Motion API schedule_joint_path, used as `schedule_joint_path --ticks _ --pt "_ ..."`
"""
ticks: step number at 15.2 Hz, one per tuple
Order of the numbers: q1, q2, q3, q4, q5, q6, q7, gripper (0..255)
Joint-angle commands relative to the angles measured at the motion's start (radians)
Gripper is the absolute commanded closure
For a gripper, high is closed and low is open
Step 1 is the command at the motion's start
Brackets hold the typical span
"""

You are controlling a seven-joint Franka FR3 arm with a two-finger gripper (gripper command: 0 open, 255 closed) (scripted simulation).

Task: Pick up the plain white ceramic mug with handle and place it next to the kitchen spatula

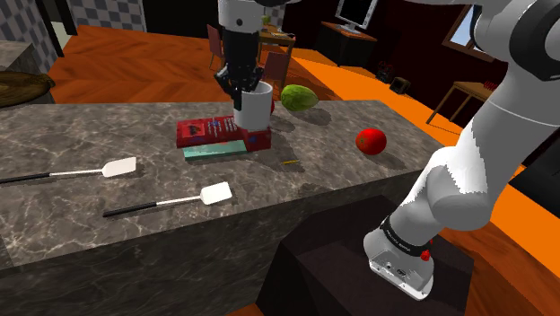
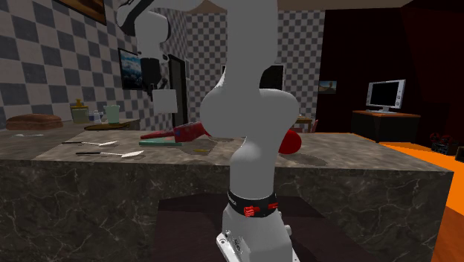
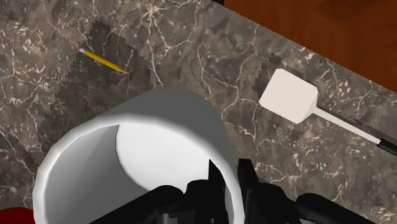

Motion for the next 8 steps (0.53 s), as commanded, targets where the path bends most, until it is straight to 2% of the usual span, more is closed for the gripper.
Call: schedule_joint_path --ticks 1,8 --pt "0.002 0.009 0.002 -0.013 -0.002 0.023 0.005 255" --pt "0.003 0.021 0.002 -0.093 -0.005 0.114 0.005 255"
